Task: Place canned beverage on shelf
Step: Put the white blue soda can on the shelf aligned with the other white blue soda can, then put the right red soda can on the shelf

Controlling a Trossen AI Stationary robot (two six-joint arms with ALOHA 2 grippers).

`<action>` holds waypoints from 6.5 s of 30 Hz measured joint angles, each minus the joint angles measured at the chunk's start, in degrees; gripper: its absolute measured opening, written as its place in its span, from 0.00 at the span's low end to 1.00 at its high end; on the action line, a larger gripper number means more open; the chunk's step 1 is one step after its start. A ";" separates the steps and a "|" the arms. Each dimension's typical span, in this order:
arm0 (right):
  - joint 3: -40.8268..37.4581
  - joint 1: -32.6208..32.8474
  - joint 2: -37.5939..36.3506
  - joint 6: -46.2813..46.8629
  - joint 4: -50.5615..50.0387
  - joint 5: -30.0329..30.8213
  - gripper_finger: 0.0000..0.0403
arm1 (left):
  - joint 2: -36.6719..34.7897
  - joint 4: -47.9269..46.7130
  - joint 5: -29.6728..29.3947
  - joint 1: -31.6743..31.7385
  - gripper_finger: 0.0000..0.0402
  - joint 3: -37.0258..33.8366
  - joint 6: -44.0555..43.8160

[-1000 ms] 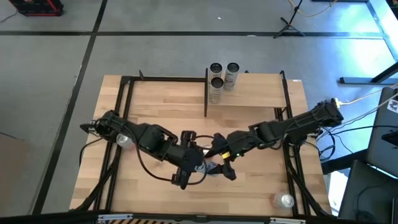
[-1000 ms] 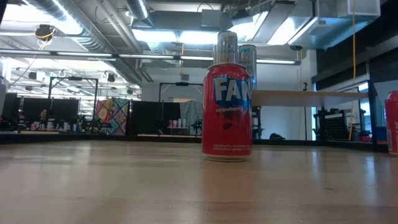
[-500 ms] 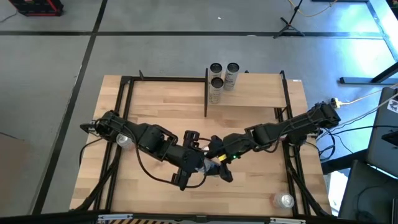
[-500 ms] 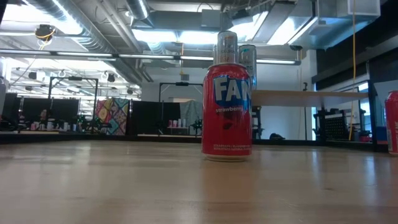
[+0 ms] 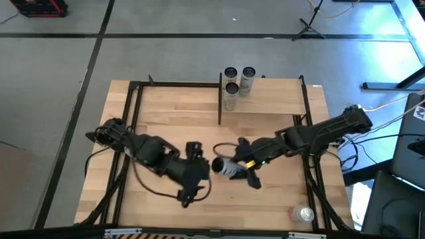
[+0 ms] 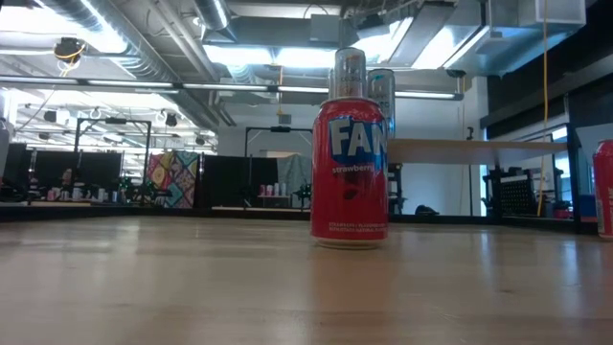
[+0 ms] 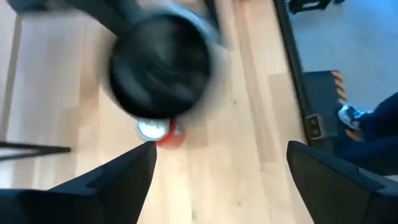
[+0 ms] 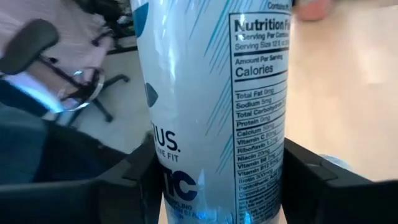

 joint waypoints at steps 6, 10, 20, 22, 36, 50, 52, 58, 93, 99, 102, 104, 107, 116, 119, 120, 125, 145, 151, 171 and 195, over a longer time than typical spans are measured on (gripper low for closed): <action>0.02 -0.06 -8.41 -4.49 -4.23 7.36 0.53 | -1.29 -5.54 -11.35 -5.32 0.87 0.00 -7.40; 0.05 -0.06 -13.92 -7.13 -7.00 11.73 0.53 | -2.09 -9.28 -15.51 -7.38 0.87 0.00 -13.39; -6.53 -6.28 -28.39 -8.87 -7.54 17.28 0.53 | -2.91 -10.79 -23.48 -9.88 0.88 -0.04 -19.35; -10.53 -8.47 -31.87 -9.44 -4.20 17.28 0.54 | -2.91 -10.78 -23.75 -9.71 0.88 -0.04 -19.75; -35.85 -30.14 -43.61 -11.45 22.05 7.58 0.54 | -6.67 -10.76 -24.32 -7.07 0.88 -0.11 -16.89; -44.96 -49.27 -34.62 -12.49 42.05 -9.72 0.54 | -11.95 -10.77 -24.93 -0.46 0.88 -0.11 -10.88; -44.96 -50.37 -32.87 -13.35 44.09 -10.52 0.54 | -12.37 -10.78 -24.95 0.68 0.88 -0.11 -9.69; -44.96 -51.47 -26.87 -15.98 48.86 -12.59 0.54 | -12.62 -10.76 -25.02 3.73 0.88 -0.11 -7.79; -55.19 -52.95 -16.40 -18.47 72.82 -9.10 0.54 | -12.72 -10.69 -27.38 8.48 0.88 -0.11 -8.00; -55.19 -52.95 -14.78 -18.51 75.53 -8.59 0.54 | -12.70 -10.67 -27.36 8.47 0.88 -0.11 -8.32; -55.14 -52.95 -13.51 -18.48 76.11 -8.59 0.56 | -12.70 -10.65 -27.38 8.47 0.88 -0.11 -8.32; -55.08 -52.95 -13.03 -18.02 76.42 -8.59 0.59 | -12.68 -10.63 -27.38 8.47 0.88 -0.11 -8.32; -55.07 -52.93 -13.00 -17.59 76.40 -8.59 0.63 | -12.68 -10.63 -27.38 8.47 0.88 -0.11 -8.30; -54.39 -52.91 -12.95 -17.44 75.06 -8.66 0.78 | -12.68 -10.63 -27.38 8.47 0.88 -0.11 -8.26; -53.17 -52.91 -13.13 -17.42 74.18 -8.64 0.80 | -12.68 -10.64 -27.38 8.47 0.88 -0.11 -8.26; -52.67 -52.91 -13.61 -17.44 73.50 -8.64 0.80 | -12.68 -10.65 -27.38 8.47 0.88 -0.11 -8.26; -49.47 -52.91 -18.83 -17.64 63.41 -9.19 0.81 | -12.68 -10.65 -27.38 8.26 0.88 -0.11 -7.82; -9.81 -49.31 -31.82 -18.83 -14.18 -8.17 0.81 | -12.66 -9.86 -27.38 7.24 0.88 -0.11 -6.22; -2.39 -39.97 -31.96 -10.94 -26.84 -9.58 0.81 | -12.66 -9.81 -27.40 5.15 0.88 -0.11 -7.01; -2.23 -16.91 -19.90 6.51 -60.53 9.44 0.81 | -12.93 -10.47 -21.04 -0.33 0.88 -11.61 -15.38; -18.40 -26.34 -18.38 6.45 -61.23 1.18 0.81 | -39.71 19.18 -1.95 11.10 0.88 -46.03 4.62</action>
